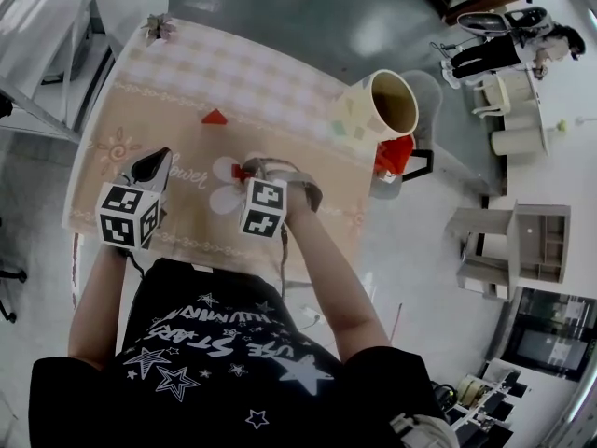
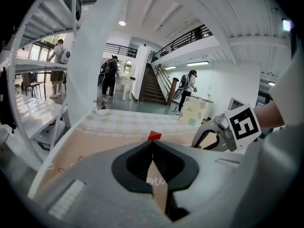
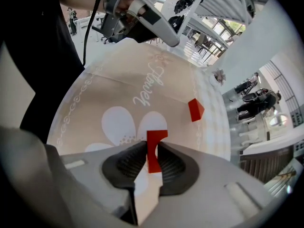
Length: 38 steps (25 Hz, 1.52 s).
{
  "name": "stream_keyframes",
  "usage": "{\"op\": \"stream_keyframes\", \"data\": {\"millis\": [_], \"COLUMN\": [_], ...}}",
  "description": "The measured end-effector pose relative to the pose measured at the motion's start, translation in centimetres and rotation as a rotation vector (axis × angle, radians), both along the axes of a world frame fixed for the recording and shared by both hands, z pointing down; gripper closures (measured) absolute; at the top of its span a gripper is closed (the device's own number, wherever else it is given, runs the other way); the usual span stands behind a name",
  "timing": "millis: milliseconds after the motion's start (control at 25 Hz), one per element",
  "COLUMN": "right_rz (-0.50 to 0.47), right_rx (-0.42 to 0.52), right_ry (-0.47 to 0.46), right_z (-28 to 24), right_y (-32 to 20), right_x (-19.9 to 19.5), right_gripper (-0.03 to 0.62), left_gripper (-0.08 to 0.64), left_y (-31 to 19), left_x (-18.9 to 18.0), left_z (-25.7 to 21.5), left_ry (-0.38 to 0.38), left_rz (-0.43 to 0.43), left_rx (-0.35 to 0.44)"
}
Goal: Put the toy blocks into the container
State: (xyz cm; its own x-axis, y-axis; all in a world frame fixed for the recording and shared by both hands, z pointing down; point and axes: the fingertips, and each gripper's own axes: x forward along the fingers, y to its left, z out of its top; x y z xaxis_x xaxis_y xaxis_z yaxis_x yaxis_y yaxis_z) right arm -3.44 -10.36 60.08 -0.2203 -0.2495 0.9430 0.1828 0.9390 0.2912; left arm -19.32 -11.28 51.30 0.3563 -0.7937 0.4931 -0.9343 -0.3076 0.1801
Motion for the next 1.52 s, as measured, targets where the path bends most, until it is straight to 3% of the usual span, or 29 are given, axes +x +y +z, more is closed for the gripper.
{"op": "stream_keyframes", "data": {"millis": [200,560,1040,1520], "right_rz": [0.055,0.263,0.626,0.770], "right_rx": [0.061,0.183,0.352,0.465], "right_ry": [-0.071,-0.277,-0.491,-0.585], "right_z": [-2.8,-10.5,-17.2,-20.5], "right_y": [-1.4,-5.1,-9.7,-14.4], "right_x": [0.4,3.4,12.9,21.0], "right_gripper": [0.514,0.515,0.515,0.517], "left_gripper": [0.550,0.551,0.551,0.549], "left_y": [-1.0,-4.0,-8.2,-11.8], "left_x": [1.2,5.1,11.6,19.1], "left_z": [-1.1,-4.5,-10.0,-12.1], "left_ry": [0.003,0.004,0.012,-0.021], "left_rz": [0.024,0.105,0.190,0.273], "left_rx": [0.027,0.111,0.224,0.259]}}
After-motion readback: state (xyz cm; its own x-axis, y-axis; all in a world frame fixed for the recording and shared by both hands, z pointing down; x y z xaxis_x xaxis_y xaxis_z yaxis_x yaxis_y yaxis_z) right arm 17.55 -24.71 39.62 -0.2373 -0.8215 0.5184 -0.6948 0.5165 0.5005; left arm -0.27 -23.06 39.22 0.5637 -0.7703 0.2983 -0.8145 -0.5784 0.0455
